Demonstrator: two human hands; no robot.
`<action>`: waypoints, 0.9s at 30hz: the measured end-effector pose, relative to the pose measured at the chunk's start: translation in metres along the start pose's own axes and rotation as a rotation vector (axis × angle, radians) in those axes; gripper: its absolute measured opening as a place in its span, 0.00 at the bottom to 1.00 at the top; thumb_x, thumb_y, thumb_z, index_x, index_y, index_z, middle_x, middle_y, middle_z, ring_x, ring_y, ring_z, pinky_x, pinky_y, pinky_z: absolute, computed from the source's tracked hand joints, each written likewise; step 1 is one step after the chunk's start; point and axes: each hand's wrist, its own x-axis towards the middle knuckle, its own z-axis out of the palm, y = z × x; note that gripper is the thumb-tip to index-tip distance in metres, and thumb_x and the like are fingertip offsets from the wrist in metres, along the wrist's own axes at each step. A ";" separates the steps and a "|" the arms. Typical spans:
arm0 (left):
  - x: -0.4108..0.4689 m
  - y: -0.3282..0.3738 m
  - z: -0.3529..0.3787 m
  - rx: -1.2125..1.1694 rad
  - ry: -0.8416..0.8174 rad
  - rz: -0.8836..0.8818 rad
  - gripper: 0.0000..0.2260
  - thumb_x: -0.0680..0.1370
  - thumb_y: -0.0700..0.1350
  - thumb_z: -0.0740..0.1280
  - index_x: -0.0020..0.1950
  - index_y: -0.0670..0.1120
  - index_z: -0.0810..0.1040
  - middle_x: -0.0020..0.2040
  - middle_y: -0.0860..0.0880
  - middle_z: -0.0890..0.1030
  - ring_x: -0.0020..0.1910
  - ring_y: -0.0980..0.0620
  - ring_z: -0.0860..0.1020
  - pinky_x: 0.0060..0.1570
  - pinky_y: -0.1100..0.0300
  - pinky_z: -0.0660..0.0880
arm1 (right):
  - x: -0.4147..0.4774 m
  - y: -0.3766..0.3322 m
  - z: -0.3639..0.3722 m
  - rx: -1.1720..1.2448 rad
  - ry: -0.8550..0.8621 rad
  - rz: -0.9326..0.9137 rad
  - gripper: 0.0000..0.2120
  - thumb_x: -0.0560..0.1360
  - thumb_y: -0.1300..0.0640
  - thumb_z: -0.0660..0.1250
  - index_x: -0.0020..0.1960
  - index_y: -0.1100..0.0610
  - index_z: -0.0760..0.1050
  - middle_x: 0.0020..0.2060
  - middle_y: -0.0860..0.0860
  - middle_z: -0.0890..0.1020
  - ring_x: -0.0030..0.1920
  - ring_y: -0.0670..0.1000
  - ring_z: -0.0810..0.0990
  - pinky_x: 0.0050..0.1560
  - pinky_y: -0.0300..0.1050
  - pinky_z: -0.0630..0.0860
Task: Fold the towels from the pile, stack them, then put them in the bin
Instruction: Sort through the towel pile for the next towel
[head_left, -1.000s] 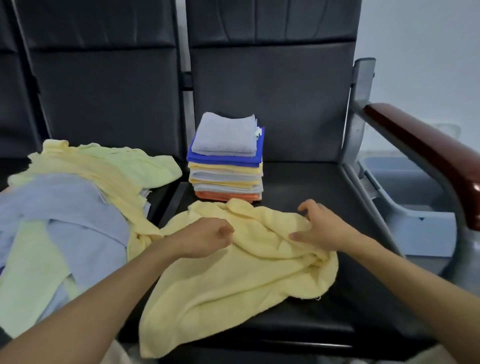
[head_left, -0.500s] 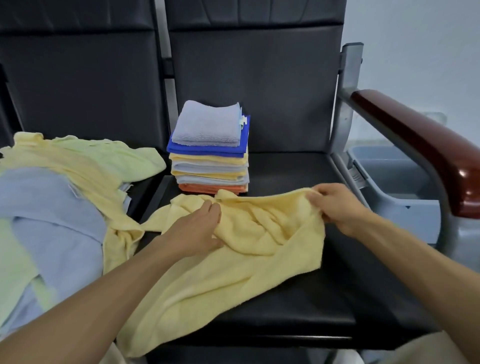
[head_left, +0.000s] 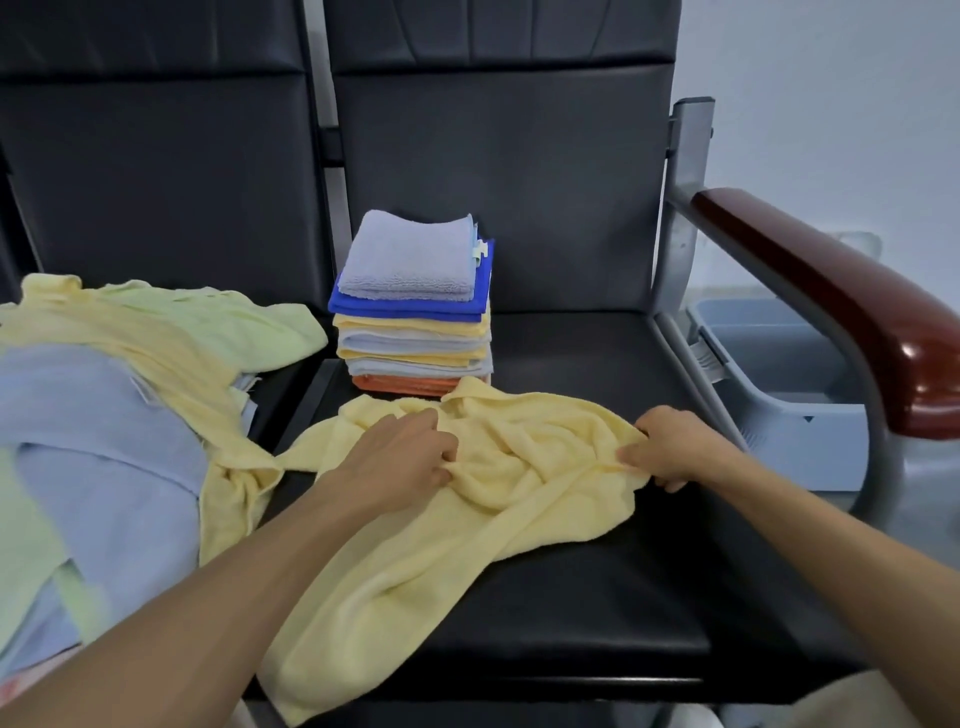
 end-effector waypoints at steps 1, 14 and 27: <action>0.000 0.000 -0.002 -0.002 -0.018 0.023 0.10 0.79 0.53 0.63 0.57 0.52 0.78 0.50 0.54 0.68 0.46 0.54 0.65 0.46 0.60 0.59 | 0.000 0.000 -0.001 0.117 0.011 0.002 0.08 0.76 0.60 0.60 0.48 0.63 0.76 0.39 0.58 0.82 0.37 0.54 0.83 0.30 0.44 0.80; 0.005 -0.009 -0.013 -0.341 -0.147 -0.068 0.16 0.73 0.59 0.70 0.58 0.56 0.76 0.56 0.56 0.72 0.51 0.56 0.75 0.53 0.54 0.76 | 0.004 0.003 -0.012 1.212 0.181 0.069 0.10 0.81 0.66 0.56 0.57 0.63 0.74 0.46 0.57 0.81 0.46 0.55 0.80 0.44 0.49 0.78; 0.042 0.000 -0.030 -0.564 0.614 -0.029 0.09 0.79 0.40 0.65 0.55 0.46 0.84 0.53 0.52 0.82 0.54 0.51 0.78 0.55 0.59 0.72 | 0.013 0.011 -0.006 0.632 0.249 0.008 0.12 0.80 0.59 0.58 0.50 0.68 0.76 0.40 0.56 0.74 0.39 0.53 0.71 0.38 0.45 0.68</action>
